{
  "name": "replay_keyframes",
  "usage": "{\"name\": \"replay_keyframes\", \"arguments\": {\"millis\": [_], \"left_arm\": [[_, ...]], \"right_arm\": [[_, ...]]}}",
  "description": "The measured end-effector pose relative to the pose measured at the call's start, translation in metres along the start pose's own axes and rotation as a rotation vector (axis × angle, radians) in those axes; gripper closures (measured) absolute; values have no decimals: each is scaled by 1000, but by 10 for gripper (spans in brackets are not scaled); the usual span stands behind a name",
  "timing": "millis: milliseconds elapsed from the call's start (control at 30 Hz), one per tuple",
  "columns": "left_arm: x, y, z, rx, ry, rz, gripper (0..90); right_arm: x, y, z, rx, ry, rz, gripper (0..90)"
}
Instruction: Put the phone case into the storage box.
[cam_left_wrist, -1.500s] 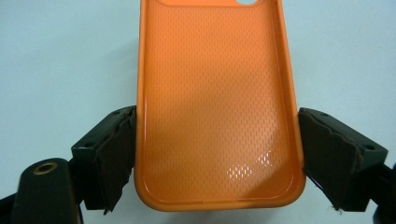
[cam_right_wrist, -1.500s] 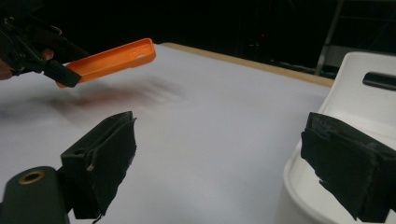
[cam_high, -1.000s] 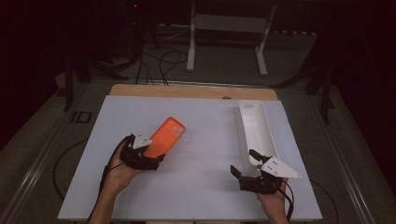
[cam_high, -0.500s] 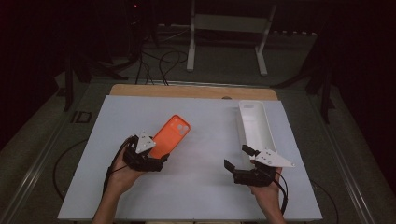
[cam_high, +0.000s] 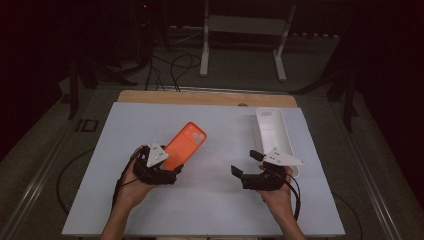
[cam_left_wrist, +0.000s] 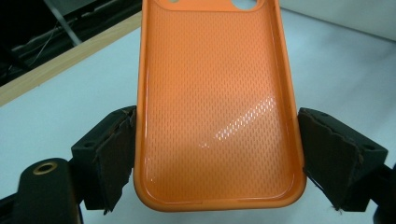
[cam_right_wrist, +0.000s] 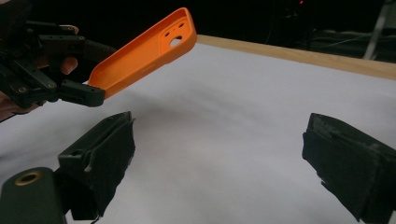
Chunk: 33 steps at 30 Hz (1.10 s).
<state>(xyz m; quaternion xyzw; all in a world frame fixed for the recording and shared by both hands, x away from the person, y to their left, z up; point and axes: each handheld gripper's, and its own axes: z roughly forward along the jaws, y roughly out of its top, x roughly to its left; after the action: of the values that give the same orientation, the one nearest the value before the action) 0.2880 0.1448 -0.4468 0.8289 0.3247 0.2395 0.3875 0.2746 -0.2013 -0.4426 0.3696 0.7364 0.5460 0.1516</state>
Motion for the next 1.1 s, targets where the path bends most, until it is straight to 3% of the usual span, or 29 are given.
{"name": "replay_keyframes", "arguments": {"millis": [400,733,1100], "left_arm": [[-6,4,-3,-24,-1,28,165],[-11,8,-6,-40,-9,48,165],[-20,13,-9,-57,-22,75,165]], "right_arm": [[4,14,18,28,34,15,89],[1,21,33,33,75,58,89],[7,31,48,51,118,56,89]]}}
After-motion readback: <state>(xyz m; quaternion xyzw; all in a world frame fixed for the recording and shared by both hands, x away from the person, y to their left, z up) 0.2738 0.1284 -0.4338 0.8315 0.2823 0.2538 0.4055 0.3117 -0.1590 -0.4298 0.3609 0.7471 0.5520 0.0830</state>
